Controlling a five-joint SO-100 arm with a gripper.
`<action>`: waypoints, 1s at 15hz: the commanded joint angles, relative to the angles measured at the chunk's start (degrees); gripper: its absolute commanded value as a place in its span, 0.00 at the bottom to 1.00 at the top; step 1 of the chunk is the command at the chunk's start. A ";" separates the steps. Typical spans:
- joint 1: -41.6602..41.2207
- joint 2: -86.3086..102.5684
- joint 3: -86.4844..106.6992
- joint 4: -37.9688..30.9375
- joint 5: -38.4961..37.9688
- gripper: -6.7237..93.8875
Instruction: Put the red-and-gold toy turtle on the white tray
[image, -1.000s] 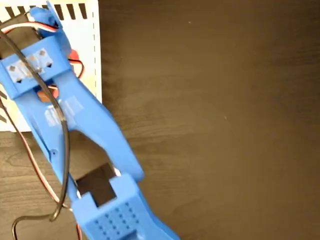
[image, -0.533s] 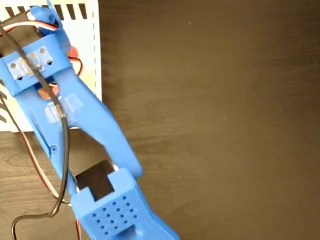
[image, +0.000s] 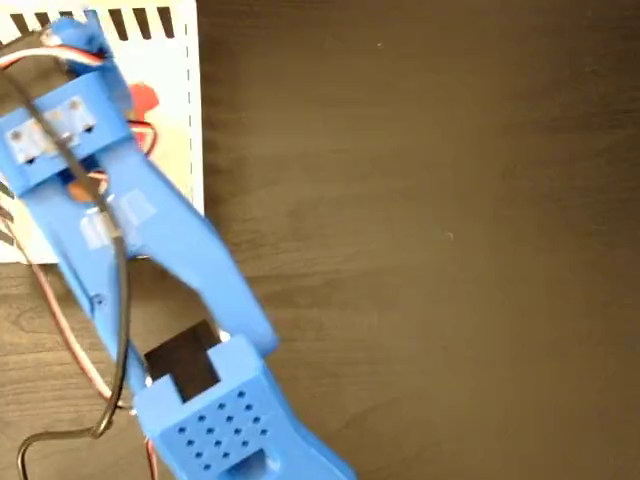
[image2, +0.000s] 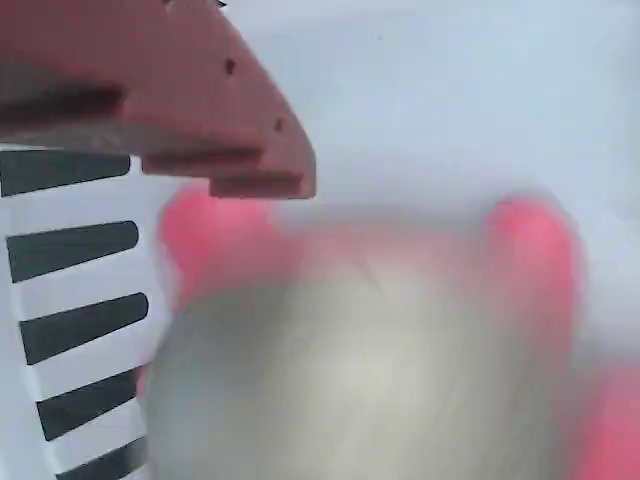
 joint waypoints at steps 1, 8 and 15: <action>-0.79 2.99 -0.79 0.79 0.53 0.68; -0.97 8.53 -1.49 0.79 -1.14 0.49; 2.64 34.98 7.91 -6.15 -9.49 0.07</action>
